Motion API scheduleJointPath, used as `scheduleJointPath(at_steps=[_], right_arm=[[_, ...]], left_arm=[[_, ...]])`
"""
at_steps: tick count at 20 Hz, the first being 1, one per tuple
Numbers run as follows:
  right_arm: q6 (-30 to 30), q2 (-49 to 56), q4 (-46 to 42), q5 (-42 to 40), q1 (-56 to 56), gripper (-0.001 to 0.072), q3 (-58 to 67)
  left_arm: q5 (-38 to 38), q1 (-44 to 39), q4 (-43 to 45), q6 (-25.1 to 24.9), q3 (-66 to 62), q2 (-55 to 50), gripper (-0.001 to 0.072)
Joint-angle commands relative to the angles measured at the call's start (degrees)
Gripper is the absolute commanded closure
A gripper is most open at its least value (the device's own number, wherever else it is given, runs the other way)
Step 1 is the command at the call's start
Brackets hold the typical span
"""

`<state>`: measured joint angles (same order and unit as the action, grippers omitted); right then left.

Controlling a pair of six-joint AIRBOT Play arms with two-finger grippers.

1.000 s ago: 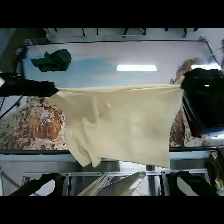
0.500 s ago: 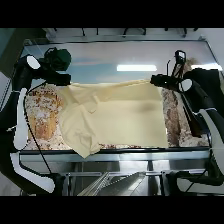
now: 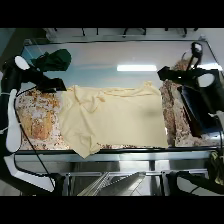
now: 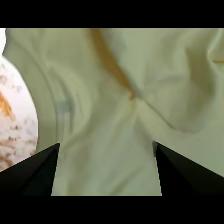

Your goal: Fold the shirts.

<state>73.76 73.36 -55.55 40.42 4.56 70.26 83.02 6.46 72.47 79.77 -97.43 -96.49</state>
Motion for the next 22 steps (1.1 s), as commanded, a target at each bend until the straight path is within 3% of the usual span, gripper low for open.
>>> scheduleJointPath(at_steps=[1,5,9,12,16,22], right_arm=[[1.4,-7.7,0.3,20.9,4.6,0.0003,-0.9],[1.4,-14.5,1.0,24.1,4.4,0.0004,-6.4],[1.4,-17.9,3.4,24.3,4.2,0.0004,-9.0],[1.4,-19.0,5.6,24.6,4.2,0.0004,-9.0],[1.5,-19.5,7.3,24.6,4.2,0.0004,-9.0],[1.5,-19.5,8.3,24.7,4.2,0.0007,-9.0]], left_arm=[[2.9,5.6,-0.5,0.8,20.2,11.8,0.0054],[0.8,10.8,-1.9,-0.7,46.4,25.0,0.0054],[-4.9,17.6,-14.0,-7.8,61.1,28.6,0.0054],[-9.2,20.1,-19.1,-12.1,65.9,28.6,0.0054],[-14.5,20.0,-20.2,-13.3,68.0,28.5,0.0054],[-15.4,17.0,-22.0,-16.3,68.1,20.1,0.0056]])
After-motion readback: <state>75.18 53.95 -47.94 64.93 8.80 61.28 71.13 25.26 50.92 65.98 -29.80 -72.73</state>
